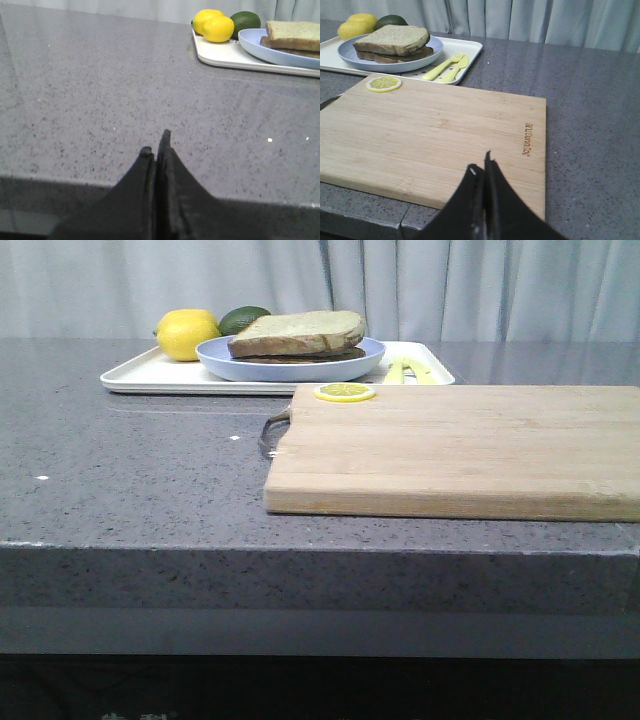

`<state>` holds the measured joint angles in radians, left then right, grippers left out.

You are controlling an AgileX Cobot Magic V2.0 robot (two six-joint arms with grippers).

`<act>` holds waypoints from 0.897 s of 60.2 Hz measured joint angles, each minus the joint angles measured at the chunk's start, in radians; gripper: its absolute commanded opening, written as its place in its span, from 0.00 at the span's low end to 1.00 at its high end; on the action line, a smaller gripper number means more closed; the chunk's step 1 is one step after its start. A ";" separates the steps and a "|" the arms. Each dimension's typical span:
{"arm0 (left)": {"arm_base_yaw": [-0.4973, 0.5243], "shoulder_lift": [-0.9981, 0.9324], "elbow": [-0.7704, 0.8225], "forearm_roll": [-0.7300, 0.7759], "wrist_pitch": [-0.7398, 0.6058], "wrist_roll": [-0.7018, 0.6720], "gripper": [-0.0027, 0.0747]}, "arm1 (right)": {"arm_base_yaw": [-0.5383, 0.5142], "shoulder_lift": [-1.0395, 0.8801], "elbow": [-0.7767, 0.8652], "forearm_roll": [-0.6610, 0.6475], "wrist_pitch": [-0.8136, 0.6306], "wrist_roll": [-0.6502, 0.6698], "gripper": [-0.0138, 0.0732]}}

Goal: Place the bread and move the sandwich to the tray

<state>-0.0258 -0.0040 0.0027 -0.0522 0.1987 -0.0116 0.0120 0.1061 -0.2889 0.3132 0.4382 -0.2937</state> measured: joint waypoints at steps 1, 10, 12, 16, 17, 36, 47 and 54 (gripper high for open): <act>0.000 0.000 0.000 0.000 -0.005 0.000 0.01 | 0.000 0.000 0.000 0.000 0.000 0.000 0.09; 0.000 0.000 0.000 0.000 -0.012 0.000 0.01 | 0.000 0.000 0.000 0.000 0.000 0.000 0.09; 0.000 0.000 0.000 0.000 -0.012 0.000 0.01 | 0.000 0.000 0.000 0.000 0.000 0.000 0.09; 0.000 0.000 0.000 0.000 -0.012 0.000 0.01 | 0.000 0.000 0.000 0.000 0.000 0.000 0.09; 0.000 0.000 0.000 0.000 -0.012 0.000 0.01 | 0.000 0.000 0.000 0.000 0.000 0.000 0.09; 0.000 0.000 0.000 0.000 -0.012 0.000 0.01 | 0.000 0.000 0.000 0.000 0.000 0.000 0.09; 0.000 0.000 0.000 0.000 -0.012 0.000 0.01 | 0.000 0.000 0.000 0.000 0.000 0.000 0.09; 0.000 0.000 0.000 0.000 -0.012 0.000 0.01 | 0.000 0.000 0.000 0.000 0.000 0.000 0.09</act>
<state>-0.0258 -0.0040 0.0027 -0.0522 0.1862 -0.0116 0.0120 0.1061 -0.2889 0.3132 0.4382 -0.2937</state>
